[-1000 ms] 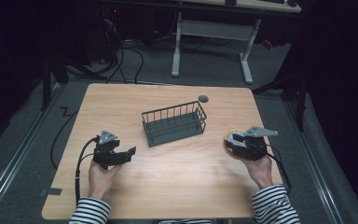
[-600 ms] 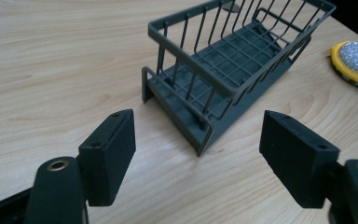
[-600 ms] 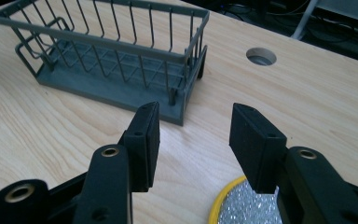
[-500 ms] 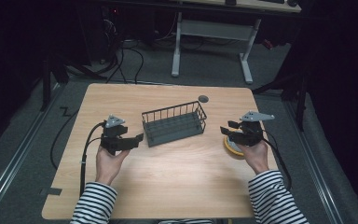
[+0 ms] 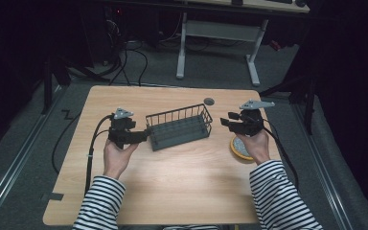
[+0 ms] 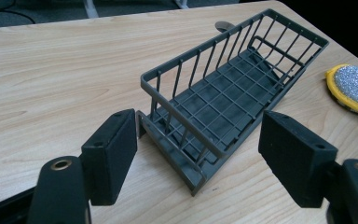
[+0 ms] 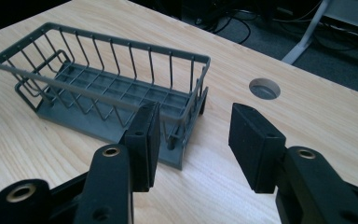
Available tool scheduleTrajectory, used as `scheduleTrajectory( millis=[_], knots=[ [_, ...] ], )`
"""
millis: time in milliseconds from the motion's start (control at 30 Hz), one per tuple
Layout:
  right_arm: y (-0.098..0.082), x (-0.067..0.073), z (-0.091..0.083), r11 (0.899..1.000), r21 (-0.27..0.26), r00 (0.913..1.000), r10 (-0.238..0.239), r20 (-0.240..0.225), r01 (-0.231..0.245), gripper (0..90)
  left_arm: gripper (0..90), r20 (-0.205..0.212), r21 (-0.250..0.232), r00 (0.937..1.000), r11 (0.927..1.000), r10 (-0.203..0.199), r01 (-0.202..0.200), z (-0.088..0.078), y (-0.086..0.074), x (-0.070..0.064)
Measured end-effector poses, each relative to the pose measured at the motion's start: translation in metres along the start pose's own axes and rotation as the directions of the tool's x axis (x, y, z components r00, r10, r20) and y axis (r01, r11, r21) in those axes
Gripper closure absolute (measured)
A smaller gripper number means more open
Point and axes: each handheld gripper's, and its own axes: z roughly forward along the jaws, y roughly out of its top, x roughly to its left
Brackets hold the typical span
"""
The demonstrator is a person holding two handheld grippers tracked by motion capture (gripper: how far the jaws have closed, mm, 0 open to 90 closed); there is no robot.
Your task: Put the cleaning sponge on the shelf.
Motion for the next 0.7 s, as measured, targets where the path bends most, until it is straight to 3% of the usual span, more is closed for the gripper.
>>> scheduleTrajectory(
  millis=[167,467,700],
  knots=[
    [0.011,-0.001,0.01,1.0,0.01,1.0,0.001,-0.003,-0.001,53.5,28.7,0.005,-0.005,0.9999,0.9999,-0.016,0.016,0.005,0.004,0.0],
    [0.023,0.0,0.035,0.998,0.059,1.0,0.004,-0.004,-0.004,53.5,29.5,-0.035,0.032,0.9993,0.9994,-0.013,0.014,0.019,0.013,0.001],
    [0.021,-0.006,0.051,0.994,0.1,0.9993,0.036,0.009,-0.037,53.6,31.4,-0.061,0.054,0.9978,0.9981,-0.027,0.03,0.028,0.012,0.006]
  ],
)
